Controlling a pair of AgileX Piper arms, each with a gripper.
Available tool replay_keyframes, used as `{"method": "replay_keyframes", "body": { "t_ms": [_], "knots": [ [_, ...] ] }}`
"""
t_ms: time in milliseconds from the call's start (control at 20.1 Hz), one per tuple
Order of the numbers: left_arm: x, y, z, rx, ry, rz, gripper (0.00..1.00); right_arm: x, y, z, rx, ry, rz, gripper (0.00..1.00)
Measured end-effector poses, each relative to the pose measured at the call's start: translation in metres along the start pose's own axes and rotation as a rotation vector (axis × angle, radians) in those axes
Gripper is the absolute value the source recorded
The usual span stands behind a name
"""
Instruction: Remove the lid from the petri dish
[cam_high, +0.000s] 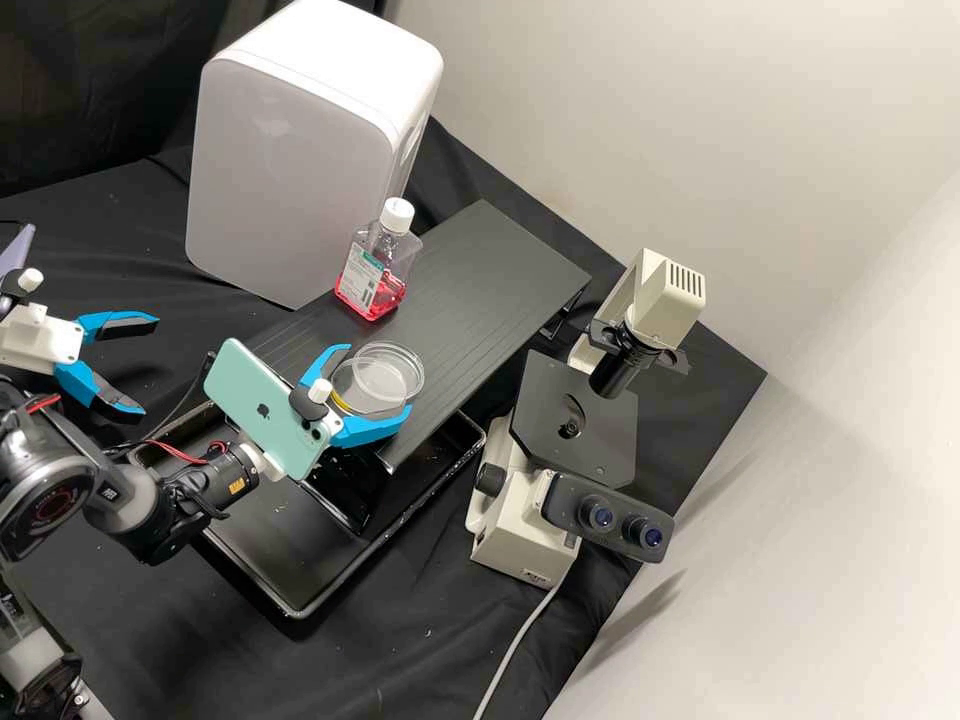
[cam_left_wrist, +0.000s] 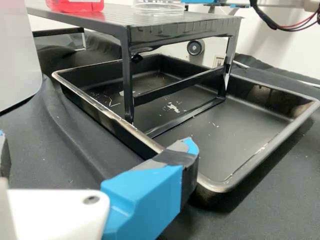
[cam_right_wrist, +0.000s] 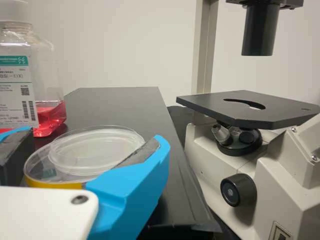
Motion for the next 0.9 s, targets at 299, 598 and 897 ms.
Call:
{"method": "replay_keyframes", "body": {
  "t_ms": [299,598,897],
  "knots": [
    [0.000,0.0000,0.000,0.000,0.000,0.000,1.00,0.001,0.000,0.004,0.023,-0.007,0.005,0.00],
    [0.000,0.0000,0.000,0.000,0.000,0.000,1.00,0.002,-0.011,0.000,0.026,0.010,-0.039,0.00],
    [0.000,0.0000,0.000,0.000,0.000,0.000,1.00,0.002,-0.014,-0.001,0.052,0.013,-0.054,0.00]
  ]
}}
